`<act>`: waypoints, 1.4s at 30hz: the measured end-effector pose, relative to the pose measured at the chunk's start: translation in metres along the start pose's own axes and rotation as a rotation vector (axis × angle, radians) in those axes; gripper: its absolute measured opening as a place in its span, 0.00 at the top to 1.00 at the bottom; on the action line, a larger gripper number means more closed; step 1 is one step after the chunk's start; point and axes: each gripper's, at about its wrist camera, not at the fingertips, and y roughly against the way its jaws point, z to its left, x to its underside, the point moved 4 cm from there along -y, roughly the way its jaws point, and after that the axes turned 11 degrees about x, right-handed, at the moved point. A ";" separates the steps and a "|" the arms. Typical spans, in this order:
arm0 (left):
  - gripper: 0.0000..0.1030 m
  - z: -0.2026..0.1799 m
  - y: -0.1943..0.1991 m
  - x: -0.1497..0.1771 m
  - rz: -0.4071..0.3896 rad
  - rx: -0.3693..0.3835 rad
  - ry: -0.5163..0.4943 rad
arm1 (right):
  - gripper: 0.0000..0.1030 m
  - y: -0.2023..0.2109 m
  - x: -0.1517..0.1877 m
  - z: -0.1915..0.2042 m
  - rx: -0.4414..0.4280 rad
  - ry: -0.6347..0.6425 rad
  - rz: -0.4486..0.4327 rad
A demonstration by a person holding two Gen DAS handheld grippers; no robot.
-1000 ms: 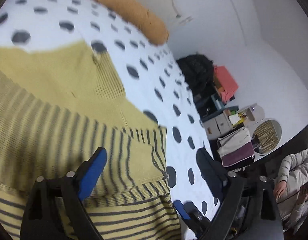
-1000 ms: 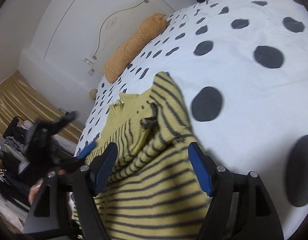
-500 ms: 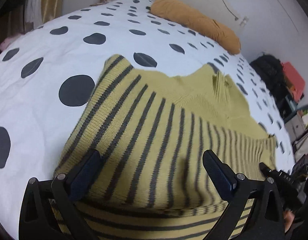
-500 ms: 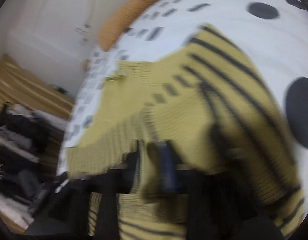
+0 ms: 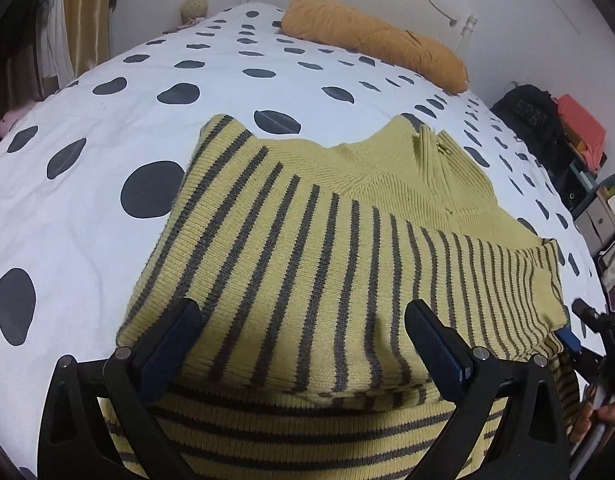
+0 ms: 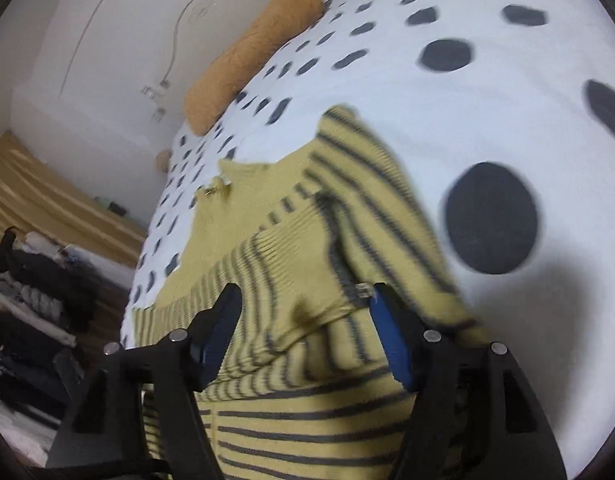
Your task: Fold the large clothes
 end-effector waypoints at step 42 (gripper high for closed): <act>0.29 0.093 0.083 0.098 0.125 -0.014 -0.040 | 0.27 0.049 0.054 -0.054 0.099 0.393 0.124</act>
